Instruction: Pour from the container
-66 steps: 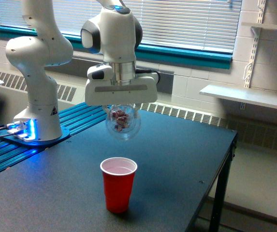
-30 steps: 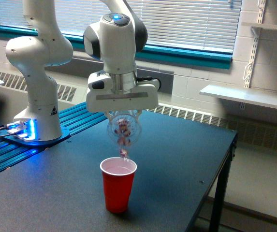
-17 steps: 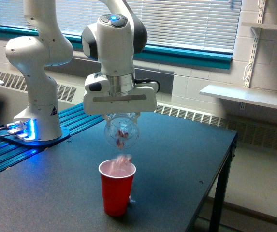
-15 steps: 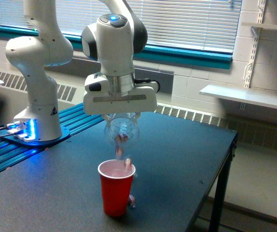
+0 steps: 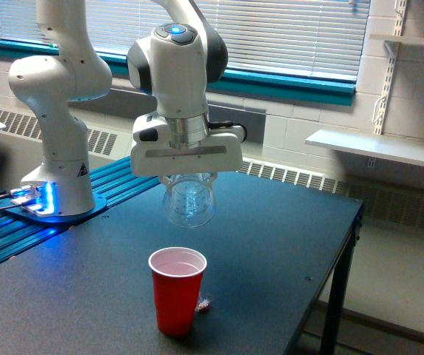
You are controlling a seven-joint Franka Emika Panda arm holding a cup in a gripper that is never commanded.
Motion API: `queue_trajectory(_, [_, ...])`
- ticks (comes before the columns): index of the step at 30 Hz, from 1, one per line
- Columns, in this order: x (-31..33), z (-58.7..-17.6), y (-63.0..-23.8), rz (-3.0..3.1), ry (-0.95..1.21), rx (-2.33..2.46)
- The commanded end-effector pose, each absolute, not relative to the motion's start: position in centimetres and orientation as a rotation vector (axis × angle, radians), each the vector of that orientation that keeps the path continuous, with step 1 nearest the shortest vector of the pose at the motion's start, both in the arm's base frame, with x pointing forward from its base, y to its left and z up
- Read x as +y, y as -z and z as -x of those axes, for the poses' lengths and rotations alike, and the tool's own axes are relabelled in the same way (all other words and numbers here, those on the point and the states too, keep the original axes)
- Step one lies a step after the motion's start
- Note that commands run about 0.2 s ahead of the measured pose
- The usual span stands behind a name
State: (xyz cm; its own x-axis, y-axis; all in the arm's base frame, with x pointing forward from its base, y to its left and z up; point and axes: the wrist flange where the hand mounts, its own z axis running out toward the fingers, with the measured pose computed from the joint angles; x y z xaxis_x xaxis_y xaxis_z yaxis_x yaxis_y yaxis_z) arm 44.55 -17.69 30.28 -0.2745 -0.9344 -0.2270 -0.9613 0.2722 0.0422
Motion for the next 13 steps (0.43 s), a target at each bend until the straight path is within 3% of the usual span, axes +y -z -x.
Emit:
queue_trajectory(1, [-17.07, -44.57, -30.49, 1.803, -0.268, 2.356])
queue_trajectory(13, [-16.59, -44.51, -30.38, 1.813, -0.266, 2.36])
